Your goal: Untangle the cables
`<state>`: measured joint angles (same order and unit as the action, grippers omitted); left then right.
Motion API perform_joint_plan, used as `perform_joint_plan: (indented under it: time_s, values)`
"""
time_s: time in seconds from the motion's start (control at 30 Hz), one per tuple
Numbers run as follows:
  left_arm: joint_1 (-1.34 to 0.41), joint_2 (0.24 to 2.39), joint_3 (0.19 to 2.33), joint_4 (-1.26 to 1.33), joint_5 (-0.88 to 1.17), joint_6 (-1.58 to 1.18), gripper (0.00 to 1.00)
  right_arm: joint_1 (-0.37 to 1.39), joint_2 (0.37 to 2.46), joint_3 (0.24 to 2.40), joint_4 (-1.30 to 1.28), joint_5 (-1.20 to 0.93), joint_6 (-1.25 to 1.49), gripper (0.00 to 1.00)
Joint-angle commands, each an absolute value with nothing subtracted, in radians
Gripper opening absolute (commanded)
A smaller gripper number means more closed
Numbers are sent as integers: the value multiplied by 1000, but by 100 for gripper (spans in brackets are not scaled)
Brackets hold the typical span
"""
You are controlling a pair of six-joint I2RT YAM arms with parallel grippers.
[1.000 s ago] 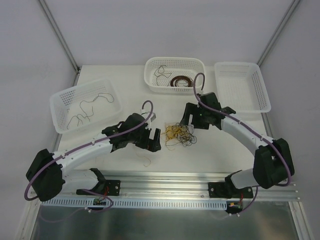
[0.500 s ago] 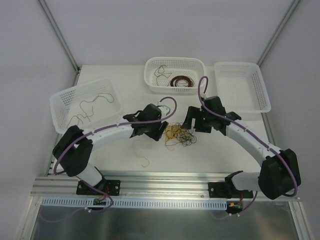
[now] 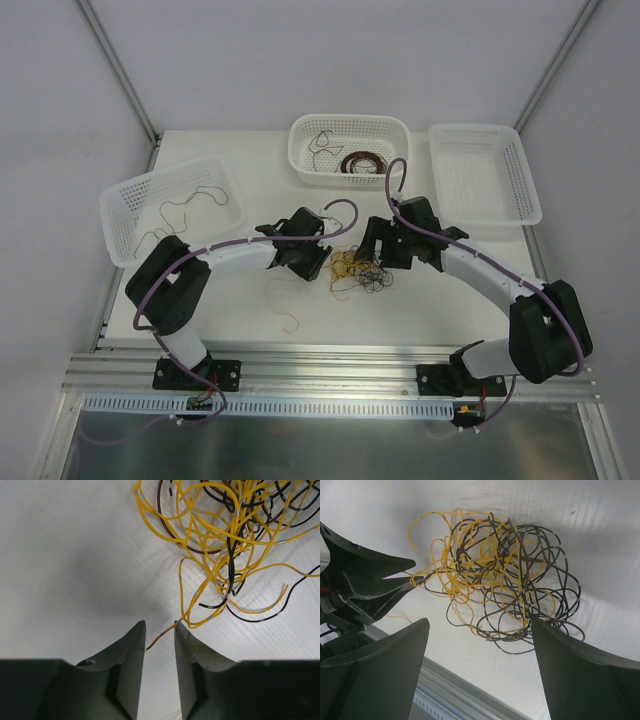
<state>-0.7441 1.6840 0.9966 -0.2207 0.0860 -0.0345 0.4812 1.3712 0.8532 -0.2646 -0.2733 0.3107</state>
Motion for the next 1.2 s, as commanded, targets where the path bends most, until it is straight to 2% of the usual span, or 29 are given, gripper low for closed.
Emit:
perform_joint_plan:
  time_s: [0.0, 0.03, 0.07, 0.2, 0.3, 0.4, 0.43, 0.63, 0.67, 0.77, 0.93, 1.17]
  values:
    - [-732, 1706, 1031, -204, 147, -9, 28, 503, 1419, 867, -193, -298, 339, 87]
    - [-732, 1706, 1031, -204, 155, -9, 24, 505, 1428, 865, -183, -296, 342, 88]
    - [-732, 1706, 1029, -203, 155, -14, 13, 512, 1448, 865, -176, -292, 342, 88]
    - [-730, 1665, 1011, -206, 156, -23, 0, 517, 1495, 862, -172, -249, 336, 87]
    - [-724, 1599, 993, -209, 155, -40, 0, 518, 1534, 861, -179, -223, 325, 83]
    - [-712, 1507, 976, -216, 160, -64, 0, 517, 1566, 859, -201, -195, 327, 72]
    - [-707, 1482, 970, -218, 163, -71, 0, 518, 1581, 859, -204, -184, 328, 64]
    - [-638, 1277, 957, -262, 210, -126, 0, 506, 1594, 851, -265, -92, 327, 37]
    - [-611, 1228, 957, -279, 227, -139, 0, 493, 1586, 848, -273, -77, 327, 27]
    - [-568, 1131, 968, -310, 229, -158, 0, 445, 1556, 827, -305, -61, 328, 11]
    - [-462, 1031, 1057, -421, 144, -170, 0, 329, 1474, 787, -368, -51, 319, 3]
    - [-374, 1003, 1247, -584, -26, -161, 0, 206, 1348, 778, -480, -34, 291, 2]
